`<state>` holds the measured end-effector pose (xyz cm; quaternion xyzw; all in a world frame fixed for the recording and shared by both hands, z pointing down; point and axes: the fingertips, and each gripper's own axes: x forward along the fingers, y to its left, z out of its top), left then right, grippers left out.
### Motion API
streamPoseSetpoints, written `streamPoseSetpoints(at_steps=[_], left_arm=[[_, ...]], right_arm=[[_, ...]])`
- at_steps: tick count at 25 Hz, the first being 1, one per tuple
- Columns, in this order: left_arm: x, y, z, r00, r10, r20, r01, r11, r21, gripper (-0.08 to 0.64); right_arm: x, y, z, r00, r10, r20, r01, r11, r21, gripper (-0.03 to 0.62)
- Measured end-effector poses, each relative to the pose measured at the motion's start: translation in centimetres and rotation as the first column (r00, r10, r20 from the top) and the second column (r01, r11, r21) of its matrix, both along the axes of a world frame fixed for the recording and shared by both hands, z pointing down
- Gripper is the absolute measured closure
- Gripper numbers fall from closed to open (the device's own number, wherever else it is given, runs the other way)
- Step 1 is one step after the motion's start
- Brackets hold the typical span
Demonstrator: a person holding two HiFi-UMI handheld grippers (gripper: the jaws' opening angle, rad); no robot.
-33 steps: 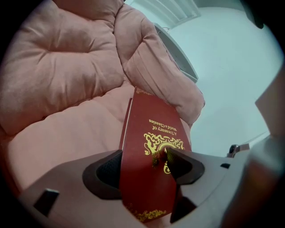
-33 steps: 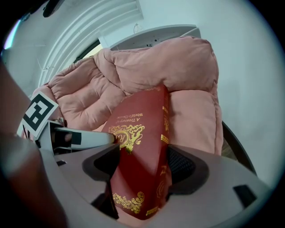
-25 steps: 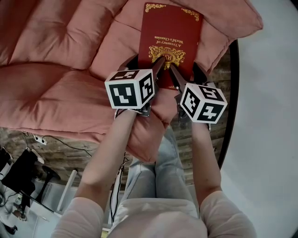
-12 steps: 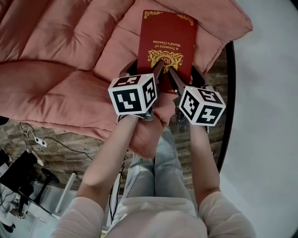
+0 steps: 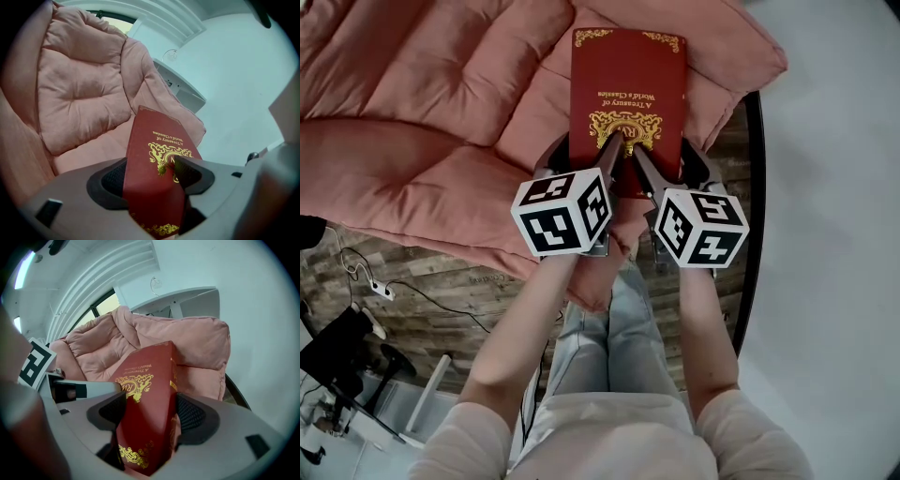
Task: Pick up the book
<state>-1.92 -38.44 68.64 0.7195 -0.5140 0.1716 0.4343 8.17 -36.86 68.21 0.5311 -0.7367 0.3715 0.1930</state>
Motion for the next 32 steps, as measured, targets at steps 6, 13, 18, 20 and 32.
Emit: streamPoseSetpoints(at_steps=[6,13,18,20,32], left_arm=[[-0.4,-0.2,-4.0,1.000,-0.019,-0.012,0.020,0.997,0.073,0.261],[-1.4,-0.3,-9.0,1.000,-0.023,0.004,0.022,0.989,0.149,0.261],[-1.6,0.8,-11.4,0.999,-0.037,0.000,0.037,0.986,0.164,0.261],[-1.8,1.2,-12.5,0.999,-0.043,0.006,0.042,0.983,0.177,0.261],[-2.4,2.5,-18.7,0.998,-0.067,-0.009,0.067,0.969,0.237,0.262]], right_arm=[[-0.4,-0.4,-4.0,1.000,-0.015,-0.012,0.016,0.997,0.077,0.258],[-1.3,-0.5,-8.7,1.000,-0.023,-0.003,0.023,0.991,0.129,0.258],[-1.5,0.5,-11.1,0.999,-0.033,-0.003,0.033,0.987,0.154,0.258],[-1.7,0.9,-12.1,0.999,-0.039,0.001,0.038,0.985,0.166,0.258],[-2.3,1.9,-18.3,0.998,-0.060,-0.008,0.061,0.974,0.220,0.256]])
